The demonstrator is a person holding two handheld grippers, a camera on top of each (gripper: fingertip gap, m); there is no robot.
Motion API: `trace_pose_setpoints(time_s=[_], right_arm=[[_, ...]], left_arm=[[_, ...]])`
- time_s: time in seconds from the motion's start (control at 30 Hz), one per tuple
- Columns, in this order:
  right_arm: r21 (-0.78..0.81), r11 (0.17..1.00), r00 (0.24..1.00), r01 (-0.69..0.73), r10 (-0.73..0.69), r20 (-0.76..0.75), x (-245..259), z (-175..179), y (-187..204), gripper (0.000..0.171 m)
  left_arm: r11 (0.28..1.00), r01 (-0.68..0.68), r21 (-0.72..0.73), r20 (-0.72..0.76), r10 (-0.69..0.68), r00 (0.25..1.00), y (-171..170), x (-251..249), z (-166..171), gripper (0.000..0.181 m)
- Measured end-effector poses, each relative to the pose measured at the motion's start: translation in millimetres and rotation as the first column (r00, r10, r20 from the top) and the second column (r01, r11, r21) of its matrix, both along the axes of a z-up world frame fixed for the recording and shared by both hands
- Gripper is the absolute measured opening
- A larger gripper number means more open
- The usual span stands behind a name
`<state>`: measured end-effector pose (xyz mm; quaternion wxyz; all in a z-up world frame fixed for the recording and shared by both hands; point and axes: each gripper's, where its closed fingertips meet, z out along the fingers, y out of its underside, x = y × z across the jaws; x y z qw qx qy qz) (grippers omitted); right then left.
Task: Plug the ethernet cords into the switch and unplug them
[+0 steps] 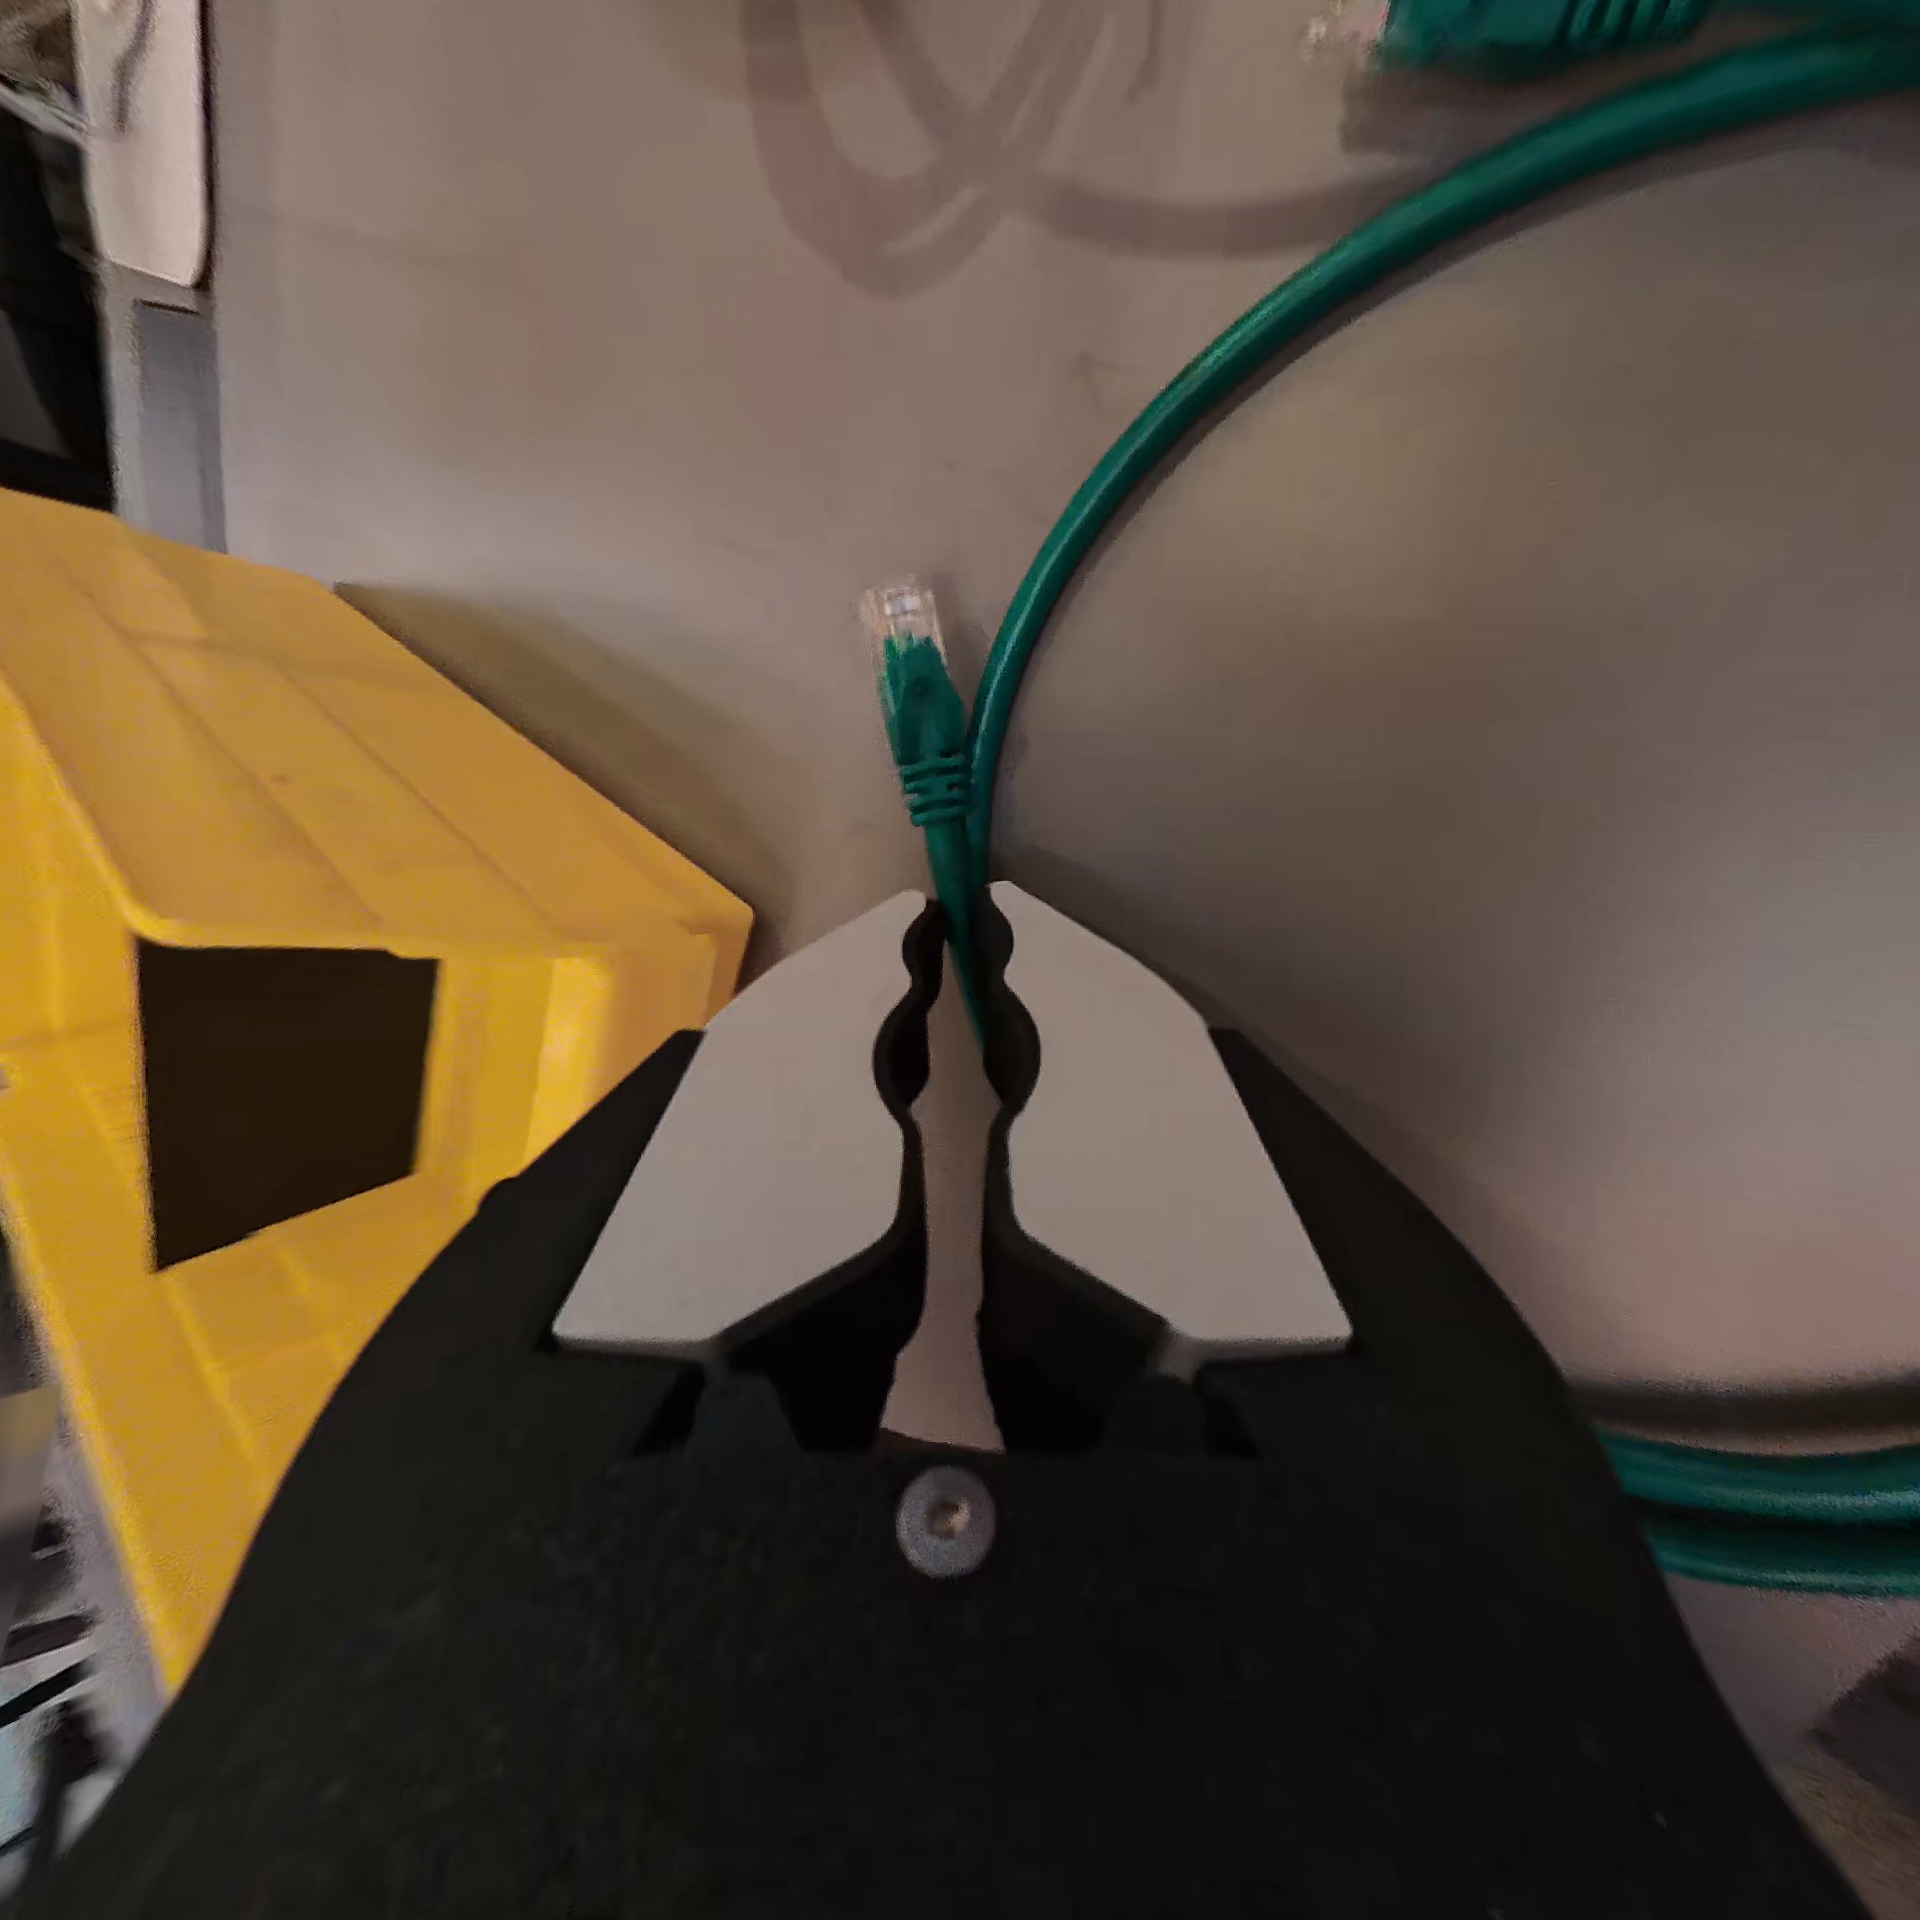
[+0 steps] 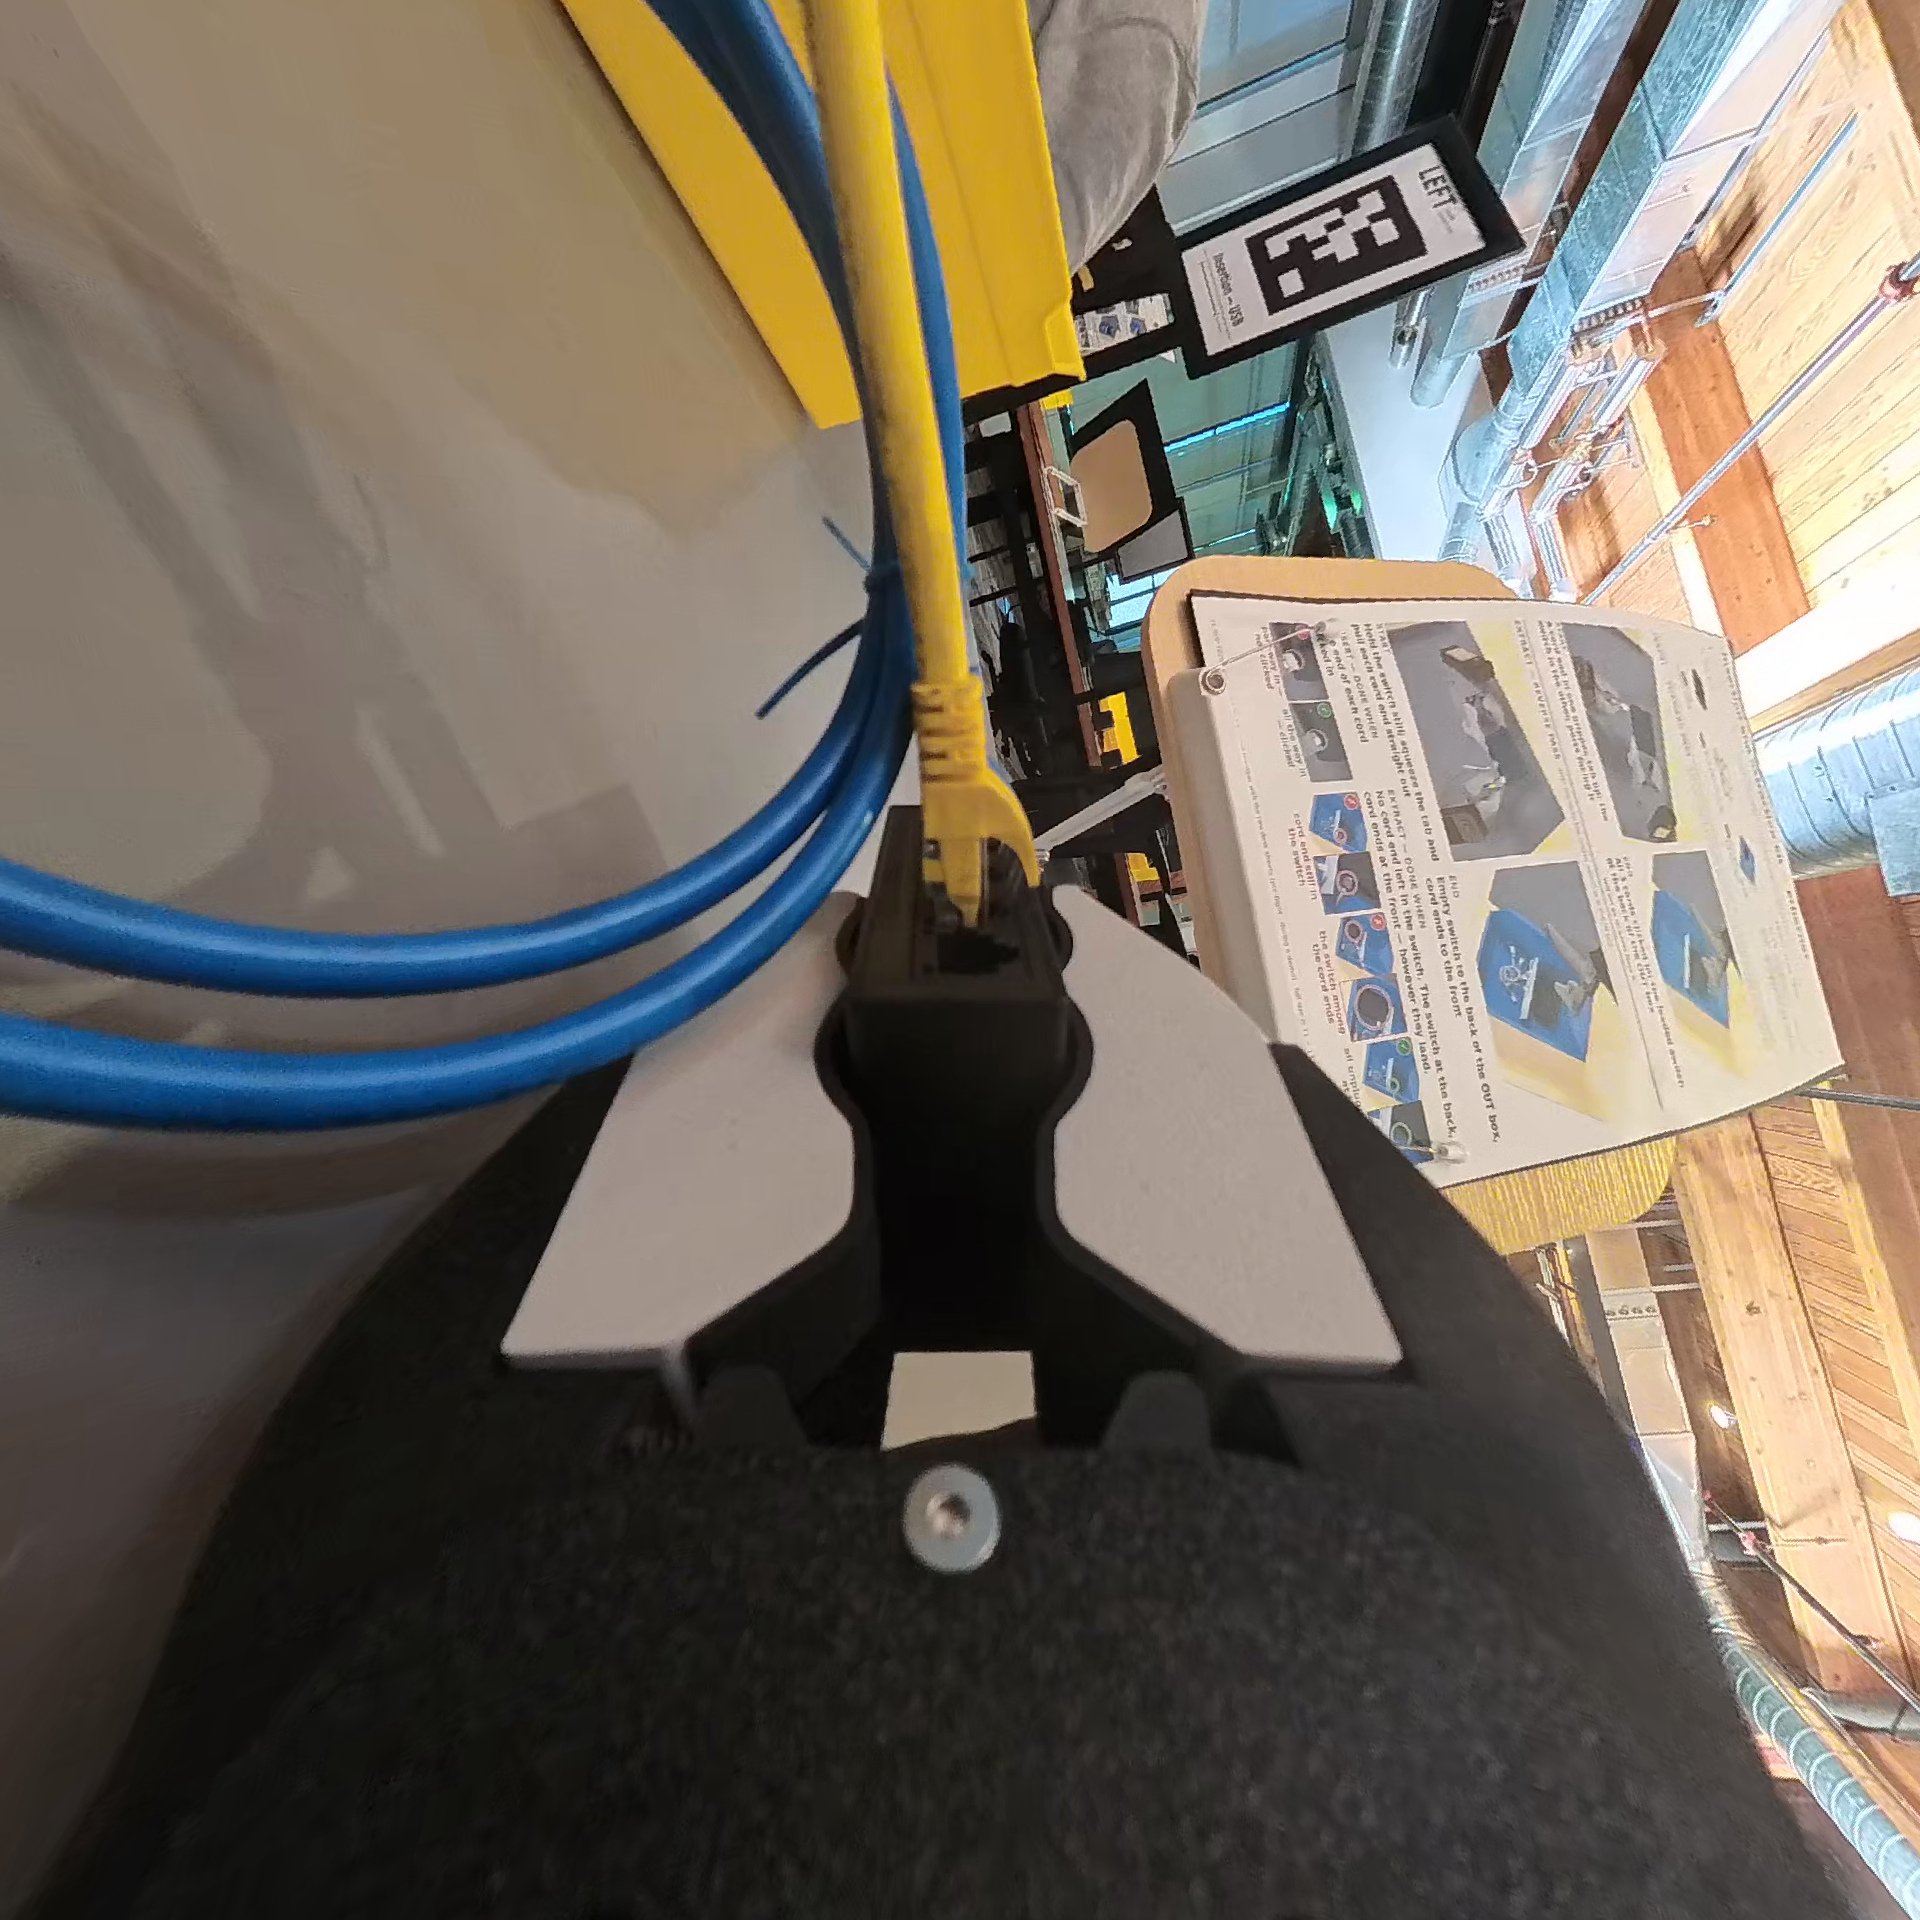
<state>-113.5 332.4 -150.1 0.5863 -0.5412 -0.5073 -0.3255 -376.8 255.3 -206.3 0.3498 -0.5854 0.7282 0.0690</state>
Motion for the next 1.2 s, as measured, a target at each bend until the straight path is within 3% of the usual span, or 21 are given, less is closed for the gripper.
trace_pose_setpoints(time_s=[0.1, 0.23, 0.37, 0.57, 0.8, 0.97, 1.03, 1.2], right_arm=[[0.000, 1.000, 1.000, -0.001, 0.001, 0.001, 0, 0, 0, 0.030], [-0.003, 1.000, 1.000, -0.004, 0.004, 0.000, -1, -1, 0, 0.031], [0.001, 1.000, 1.000, -0.007, 0.007, -0.001, -1, 0, 0, 0.031], [0.034, 0.999, 0.999, -0.032, 0.031, 0.014, -7, 4, -3, 0.030], [0.086, 0.995, 0.997, -0.045, 0.039, 0.063, -11, 7, -6, 0.030], [0.103, 0.994, 0.996, -0.047, 0.039, 0.081, -13, 8, -7, 0.029], [0.105, 0.993, 0.996, -0.048, 0.040, 0.079, -14, 9, -7, 0.029], [0.113, 0.992, 0.996, -0.055, 0.047, 0.073, -15, 11, -9, 0.030]], left_arm=[[0.990, -0.012, -0.143, 0.071, 0.022, 0.997, -8, 3, 5, 0.005], [0.976, -0.007, -0.216, 0.101, 0.029, 0.994, -15, 3, 18, 0.005], [0.925, 0.003, -0.381, 0.183, 0.072, 0.981, -24, 12, 44, 0.005], [0.714, 0.071, -0.697, 0.221, 0.120, 0.968, -46, 55, 102, 0.005], [0.532, 0.098, -0.841, 0.150, 0.056, 0.987, -48, 126, 170, 0.005], [0.439, -0.086, -0.894, -0.059, 0.075, 0.995, -34, 165, 126, 0.005], [0.438, -0.161, -0.884, -0.130, 0.099, 0.987, -23, 172, 102, 0.005], [0.408, -0.229, -0.884, -0.167, 0.180, 0.969, -2, 185, 82, 0.005]])
